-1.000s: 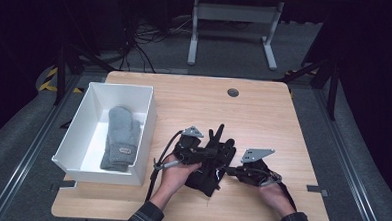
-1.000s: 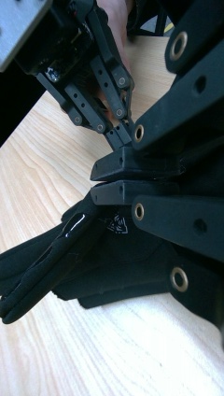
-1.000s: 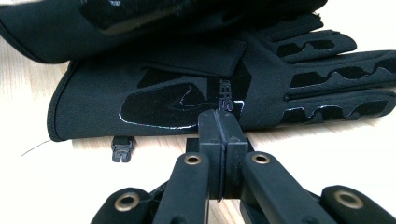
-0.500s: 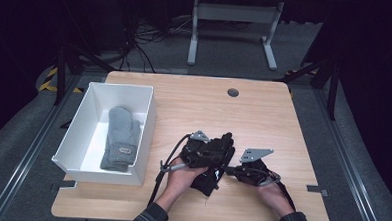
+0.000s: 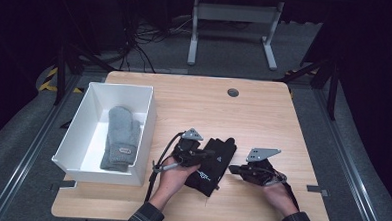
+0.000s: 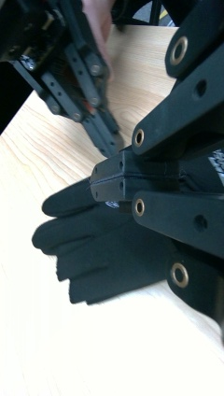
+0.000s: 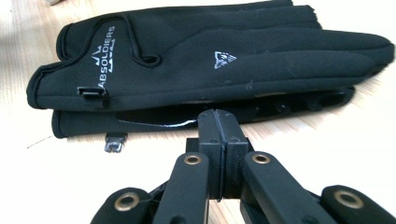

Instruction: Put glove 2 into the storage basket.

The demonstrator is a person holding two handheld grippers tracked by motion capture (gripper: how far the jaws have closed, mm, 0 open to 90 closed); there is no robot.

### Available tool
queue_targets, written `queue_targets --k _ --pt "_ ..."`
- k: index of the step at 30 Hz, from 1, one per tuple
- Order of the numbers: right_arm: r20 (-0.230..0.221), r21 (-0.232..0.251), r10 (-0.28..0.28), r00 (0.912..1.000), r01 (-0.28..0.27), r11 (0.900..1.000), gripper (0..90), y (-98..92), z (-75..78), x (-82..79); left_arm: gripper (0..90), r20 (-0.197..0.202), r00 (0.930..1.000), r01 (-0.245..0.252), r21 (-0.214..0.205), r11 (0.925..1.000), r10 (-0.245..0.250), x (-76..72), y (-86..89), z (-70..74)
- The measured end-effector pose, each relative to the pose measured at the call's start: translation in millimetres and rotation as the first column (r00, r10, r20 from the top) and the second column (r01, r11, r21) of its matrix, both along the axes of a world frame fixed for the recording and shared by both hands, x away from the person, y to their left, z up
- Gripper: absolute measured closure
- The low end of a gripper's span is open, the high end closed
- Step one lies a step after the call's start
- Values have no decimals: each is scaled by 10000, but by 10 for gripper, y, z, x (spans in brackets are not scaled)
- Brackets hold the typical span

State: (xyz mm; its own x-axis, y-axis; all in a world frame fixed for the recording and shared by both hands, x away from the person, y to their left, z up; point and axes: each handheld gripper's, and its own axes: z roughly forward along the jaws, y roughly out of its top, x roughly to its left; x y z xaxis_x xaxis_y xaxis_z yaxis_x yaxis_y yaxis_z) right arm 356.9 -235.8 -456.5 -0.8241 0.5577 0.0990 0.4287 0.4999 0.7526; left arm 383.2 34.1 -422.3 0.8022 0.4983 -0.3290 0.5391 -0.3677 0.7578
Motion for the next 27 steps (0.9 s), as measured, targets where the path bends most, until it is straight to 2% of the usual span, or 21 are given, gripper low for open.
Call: queue_targets --k 3,7,8,9,10,11,13,15,19,23,26,27 --pt "59 -8 -123 9999 124 9999 850 -56 6 -5 900 -64 9999 130 106 9999 -129 -72 38 -17" --pt "266 -183 -530 9982 535 9984 652 -168 -2 4 900 -121 9989 459 295 9985 -455 -174 32 -46" --pt "318 -261 -651 9974 660 9975 572 -199 -6 6 900 -159 9987 497 295 9983 -493 -202 17 -55" --pt "318 -261 -651 9974 660 9975 572 -199 -6 6 900 -159 9987 497 295 9983 -493 -202 17 -55" --pt "439 -390 -916 9948 933 9949 452 -283 -30 21 900 -238 9974 692 325 9971 -685 -254 -24 -77" --pt "439 -390 -916 9948 933 9949 452 -283 -30 21 900 -238 9974 692 325 9971 -685 -254 -24 -77" --pt "649 -601 -1324 9891 1364 9888 354 -387 -54 38 900 -247 9958 890 473 9949 -879 -308 -68 -101" --pt "666 -544 -1576 9852 1614 9854 300 -474 -60 65 900 -297 9939 1077 538 9927 -1062 -348 -99 -123" --pt "791 -466 -2078 9750 2118 9762 267 -606 -56 115 900 -457 9911 1284 741 9890 -1252 -402 -167 -197" --pt "800 -485 -2273 9705 2315 9716 242 -638 -78 142 900 -680 9865 1547 901 9838 -1489 -417 -247 -264" --pt "770 -603 -2288 9704 2336 9705 234 -628 -94 147 900 -724 9847 1661 1143 9795 -1585 -439 -295 -298" --pt "956 -873 -2349 9673 2432 9660 223 -598 -119 145 900 -728 9836 1743 1424 9743 -1653 -459 -329 -323"
